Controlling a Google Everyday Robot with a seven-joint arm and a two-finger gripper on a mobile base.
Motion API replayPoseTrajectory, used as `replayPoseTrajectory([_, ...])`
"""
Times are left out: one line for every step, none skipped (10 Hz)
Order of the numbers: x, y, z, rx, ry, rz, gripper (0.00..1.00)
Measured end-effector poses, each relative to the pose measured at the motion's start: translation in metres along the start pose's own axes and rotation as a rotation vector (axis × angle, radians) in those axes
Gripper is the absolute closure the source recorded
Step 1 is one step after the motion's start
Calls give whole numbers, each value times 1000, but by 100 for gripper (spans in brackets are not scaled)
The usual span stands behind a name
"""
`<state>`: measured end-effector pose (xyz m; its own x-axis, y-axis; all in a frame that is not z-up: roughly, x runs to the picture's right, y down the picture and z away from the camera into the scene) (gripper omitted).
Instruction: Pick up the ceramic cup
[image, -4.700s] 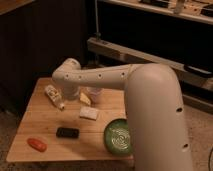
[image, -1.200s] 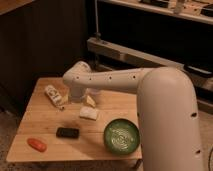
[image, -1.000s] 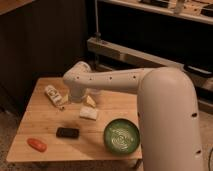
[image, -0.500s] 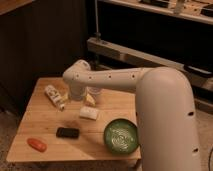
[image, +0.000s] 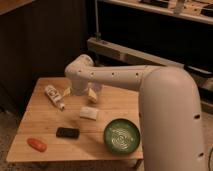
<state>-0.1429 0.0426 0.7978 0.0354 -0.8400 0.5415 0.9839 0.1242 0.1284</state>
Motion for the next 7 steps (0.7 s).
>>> replayPoseTrajectory([3,7,-6,15,6,14,0])
replayPoseTrajectory([5,18,-13,24,18,34,0])
replayPoseTrajectory([6,27,-17,22,27,54,0])
replayPoseTrajectory([5,38,-23,15,37,84,0])
replayPoseTrajectory([4,54,-27,4,46,118,0])
replayPoseTrajectory([4,67,-31,-5,57,143,0])
replayPoseTrajectory([3,81,-34,-14,65,171,0])
